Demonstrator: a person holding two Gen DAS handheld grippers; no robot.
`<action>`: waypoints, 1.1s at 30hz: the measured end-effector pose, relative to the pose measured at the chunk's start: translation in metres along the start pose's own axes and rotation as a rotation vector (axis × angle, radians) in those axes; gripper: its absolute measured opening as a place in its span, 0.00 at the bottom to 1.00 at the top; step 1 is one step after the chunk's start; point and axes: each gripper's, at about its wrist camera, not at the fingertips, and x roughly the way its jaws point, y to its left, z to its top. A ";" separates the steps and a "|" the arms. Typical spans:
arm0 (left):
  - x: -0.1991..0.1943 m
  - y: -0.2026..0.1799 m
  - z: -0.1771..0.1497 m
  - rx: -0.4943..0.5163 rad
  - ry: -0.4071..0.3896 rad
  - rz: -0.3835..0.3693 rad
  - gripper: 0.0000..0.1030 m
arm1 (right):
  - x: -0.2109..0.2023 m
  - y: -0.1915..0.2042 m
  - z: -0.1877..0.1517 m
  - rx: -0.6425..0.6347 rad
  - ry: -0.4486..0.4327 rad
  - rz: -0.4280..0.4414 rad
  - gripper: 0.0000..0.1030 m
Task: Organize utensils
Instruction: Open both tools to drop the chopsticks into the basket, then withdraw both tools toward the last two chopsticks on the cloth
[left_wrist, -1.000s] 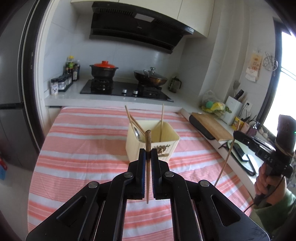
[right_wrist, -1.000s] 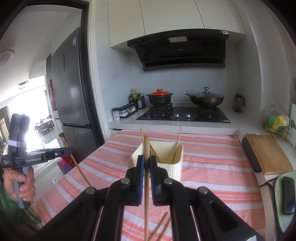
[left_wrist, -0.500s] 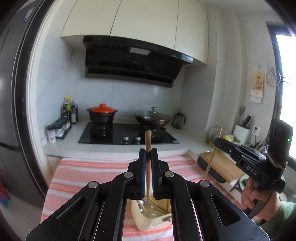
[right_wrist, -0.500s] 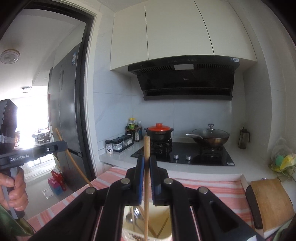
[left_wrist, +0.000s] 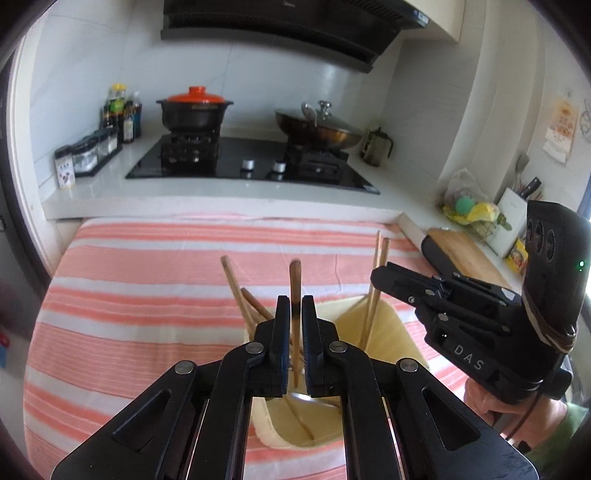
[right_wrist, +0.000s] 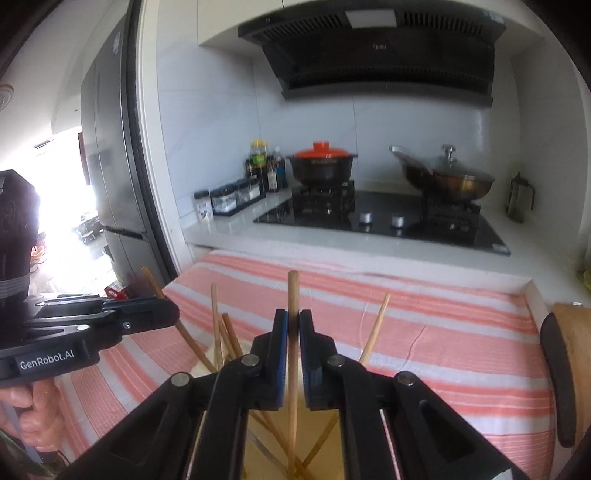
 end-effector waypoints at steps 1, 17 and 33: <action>0.004 -0.001 -0.003 -0.001 0.022 0.005 0.23 | 0.008 -0.002 -0.004 0.017 0.035 0.004 0.07; -0.140 0.021 -0.155 0.172 0.159 0.255 0.95 | -0.135 0.012 -0.048 -0.019 0.029 -0.057 0.60; -0.165 -0.025 -0.318 0.042 0.176 0.241 0.95 | -0.257 0.053 -0.297 0.211 0.047 -0.227 0.61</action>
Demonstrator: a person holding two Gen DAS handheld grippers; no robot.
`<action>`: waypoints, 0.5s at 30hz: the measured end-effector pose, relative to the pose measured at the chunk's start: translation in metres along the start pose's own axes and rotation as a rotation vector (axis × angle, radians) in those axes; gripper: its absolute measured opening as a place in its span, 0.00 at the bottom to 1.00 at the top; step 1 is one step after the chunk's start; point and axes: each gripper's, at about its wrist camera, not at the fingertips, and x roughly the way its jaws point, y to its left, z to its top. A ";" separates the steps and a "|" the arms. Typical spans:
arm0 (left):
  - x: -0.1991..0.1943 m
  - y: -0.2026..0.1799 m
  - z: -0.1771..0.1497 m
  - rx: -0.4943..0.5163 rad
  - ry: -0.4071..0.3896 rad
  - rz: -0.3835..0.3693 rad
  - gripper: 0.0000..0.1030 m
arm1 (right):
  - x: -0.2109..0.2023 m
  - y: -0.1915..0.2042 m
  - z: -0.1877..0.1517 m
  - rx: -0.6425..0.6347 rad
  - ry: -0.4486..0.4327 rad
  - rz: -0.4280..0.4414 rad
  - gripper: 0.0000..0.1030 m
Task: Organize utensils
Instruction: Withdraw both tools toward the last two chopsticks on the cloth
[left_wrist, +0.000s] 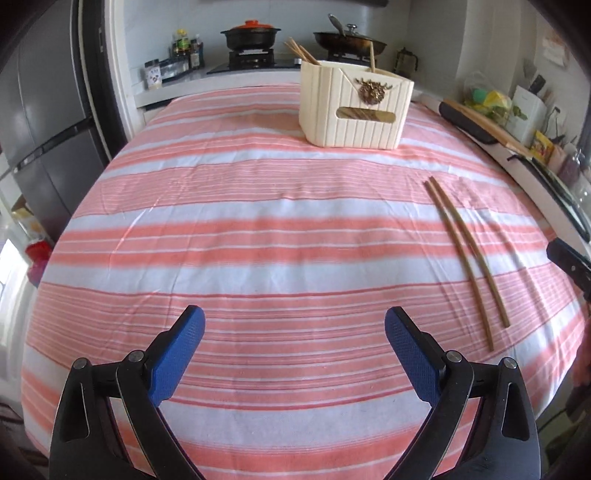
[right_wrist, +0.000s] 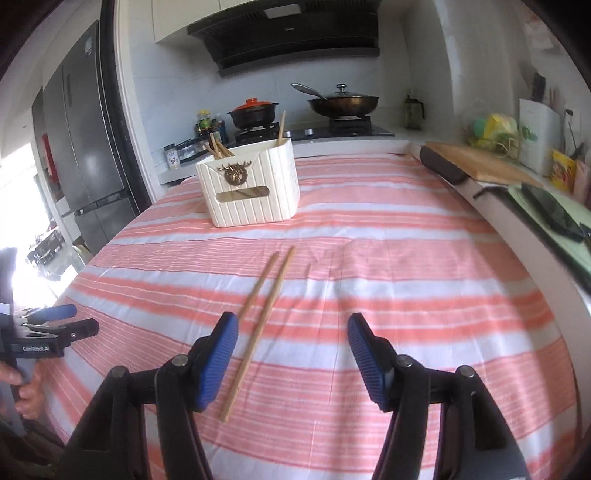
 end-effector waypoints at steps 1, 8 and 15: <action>0.000 -0.004 0.000 0.018 -0.003 0.003 0.95 | -0.002 -0.001 -0.006 0.000 0.002 -0.006 0.61; -0.002 -0.014 0.008 0.026 -0.027 0.025 0.95 | -0.006 -0.015 -0.015 0.024 0.025 -0.037 0.61; -0.001 -0.019 0.009 0.040 -0.027 0.054 0.95 | 0.005 -0.007 -0.012 0.002 0.046 -0.013 0.61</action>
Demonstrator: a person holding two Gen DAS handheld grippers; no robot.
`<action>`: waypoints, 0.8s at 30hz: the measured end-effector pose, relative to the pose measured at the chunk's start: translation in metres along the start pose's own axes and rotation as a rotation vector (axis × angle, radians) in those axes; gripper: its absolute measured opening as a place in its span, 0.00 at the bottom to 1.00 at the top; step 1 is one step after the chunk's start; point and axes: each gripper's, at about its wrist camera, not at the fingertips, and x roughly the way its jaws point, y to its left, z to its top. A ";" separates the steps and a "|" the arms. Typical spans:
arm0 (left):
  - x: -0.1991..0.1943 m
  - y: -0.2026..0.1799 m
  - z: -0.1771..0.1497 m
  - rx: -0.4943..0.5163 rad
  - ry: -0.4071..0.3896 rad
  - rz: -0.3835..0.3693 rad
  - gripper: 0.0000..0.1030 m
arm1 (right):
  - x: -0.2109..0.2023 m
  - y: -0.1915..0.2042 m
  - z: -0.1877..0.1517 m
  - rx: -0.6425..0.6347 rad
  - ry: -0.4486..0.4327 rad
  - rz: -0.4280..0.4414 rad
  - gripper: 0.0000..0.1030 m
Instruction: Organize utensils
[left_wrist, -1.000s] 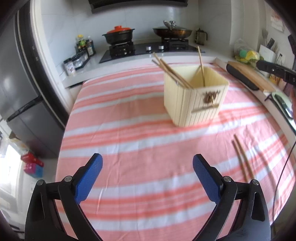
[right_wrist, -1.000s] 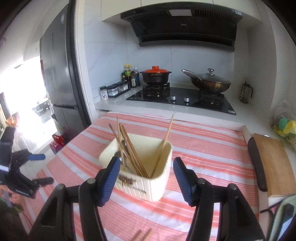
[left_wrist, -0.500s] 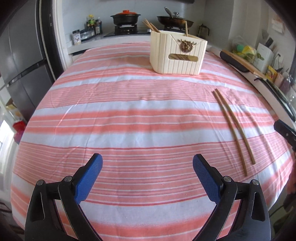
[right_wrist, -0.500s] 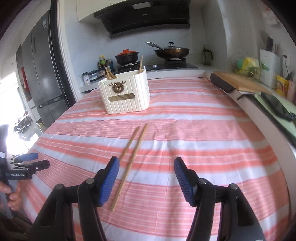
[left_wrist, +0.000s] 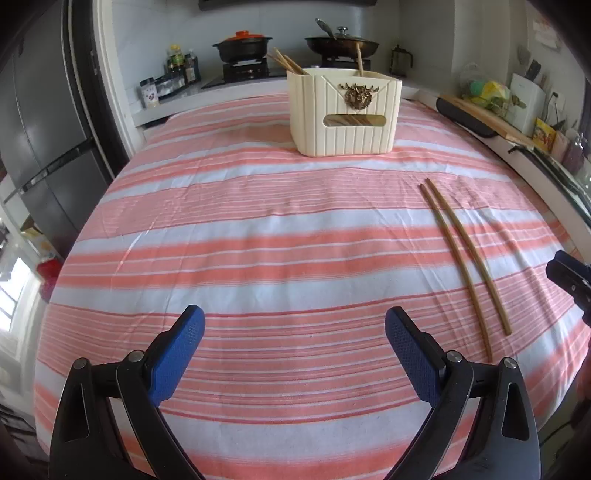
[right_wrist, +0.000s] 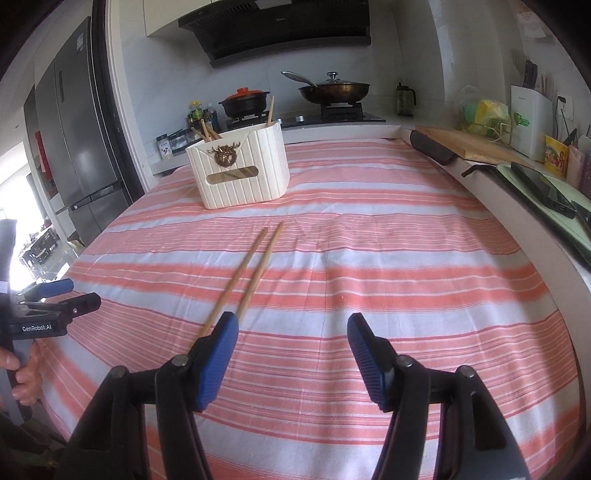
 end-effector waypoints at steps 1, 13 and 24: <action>0.001 -0.001 0.000 0.003 0.002 0.005 0.95 | 0.002 0.002 -0.001 -0.001 0.004 0.006 0.61; 0.014 -0.020 0.019 -0.026 0.058 -0.197 0.95 | 0.026 0.024 0.003 0.021 0.138 0.132 0.31; 0.024 -0.051 0.039 -0.016 0.067 -0.224 0.95 | 0.080 0.048 0.007 -0.068 0.235 0.010 0.08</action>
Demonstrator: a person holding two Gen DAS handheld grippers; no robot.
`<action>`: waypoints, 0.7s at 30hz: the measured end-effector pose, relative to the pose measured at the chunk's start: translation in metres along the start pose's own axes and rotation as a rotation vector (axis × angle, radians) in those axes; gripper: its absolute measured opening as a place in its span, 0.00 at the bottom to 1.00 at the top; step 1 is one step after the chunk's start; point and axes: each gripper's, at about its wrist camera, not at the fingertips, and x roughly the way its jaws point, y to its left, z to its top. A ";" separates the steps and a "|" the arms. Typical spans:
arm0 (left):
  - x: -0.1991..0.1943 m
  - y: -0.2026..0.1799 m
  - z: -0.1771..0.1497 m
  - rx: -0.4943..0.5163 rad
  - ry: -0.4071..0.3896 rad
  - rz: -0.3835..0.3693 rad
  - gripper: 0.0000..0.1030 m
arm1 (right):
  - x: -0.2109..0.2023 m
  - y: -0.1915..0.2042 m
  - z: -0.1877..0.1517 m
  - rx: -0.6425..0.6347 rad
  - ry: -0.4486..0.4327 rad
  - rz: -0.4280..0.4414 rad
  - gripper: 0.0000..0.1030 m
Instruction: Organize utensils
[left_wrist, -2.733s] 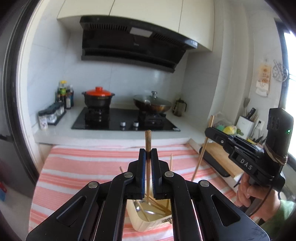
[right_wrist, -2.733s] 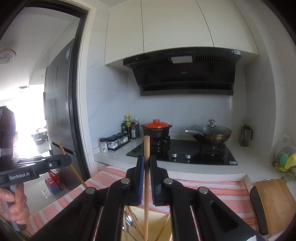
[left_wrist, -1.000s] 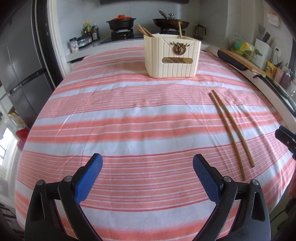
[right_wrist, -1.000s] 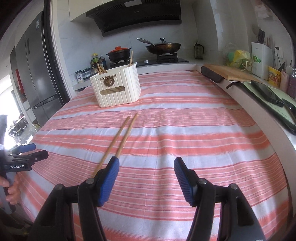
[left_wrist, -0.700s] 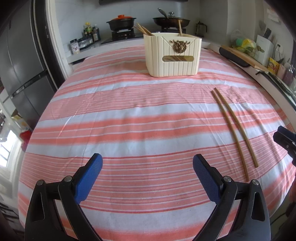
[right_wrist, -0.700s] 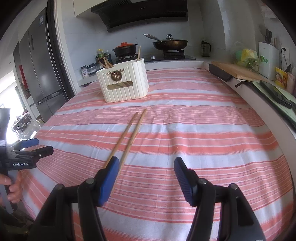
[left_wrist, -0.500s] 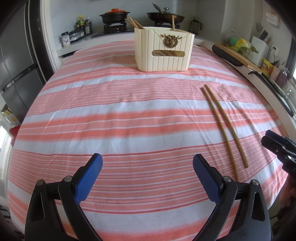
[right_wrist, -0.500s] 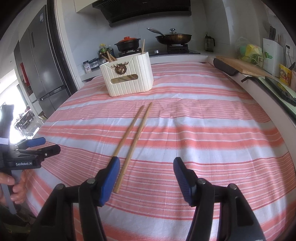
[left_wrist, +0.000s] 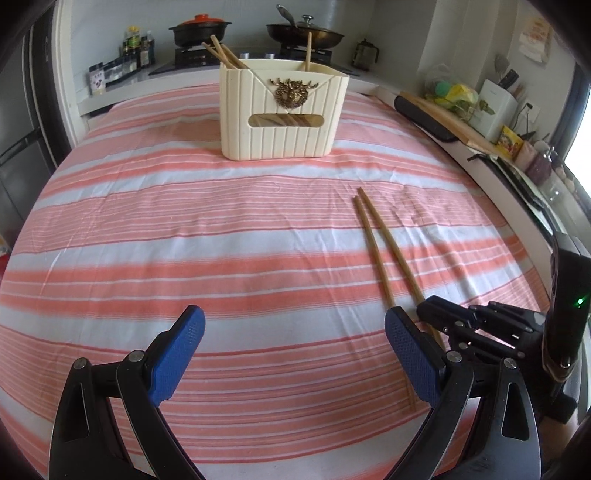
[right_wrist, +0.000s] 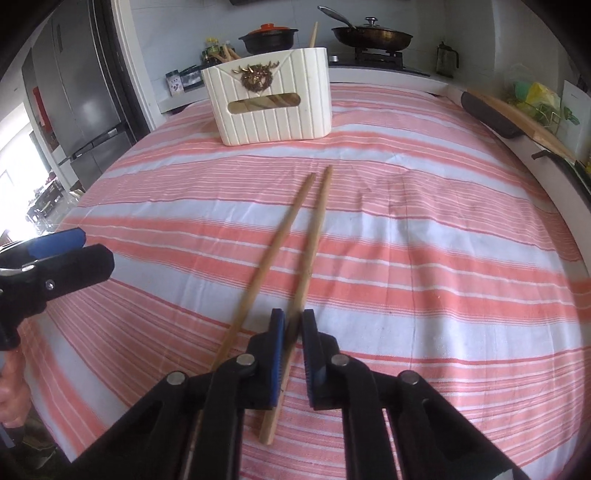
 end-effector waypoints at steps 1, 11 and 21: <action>0.004 -0.005 0.002 0.008 0.005 -0.010 0.95 | -0.002 -0.004 -0.002 0.018 -0.006 -0.014 0.07; 0.077 -0.062 0.011 0.136 0.078 0.067 0.87 | -0.031 -0.033 -0.036 0.111 -0.027 -0.113 0.07; 0.066 -0.057 0.003 0.185 0.014 0.139 0.07 | -0.034 -0.024 -0.043 0.057 -0.041 -0.127 0.07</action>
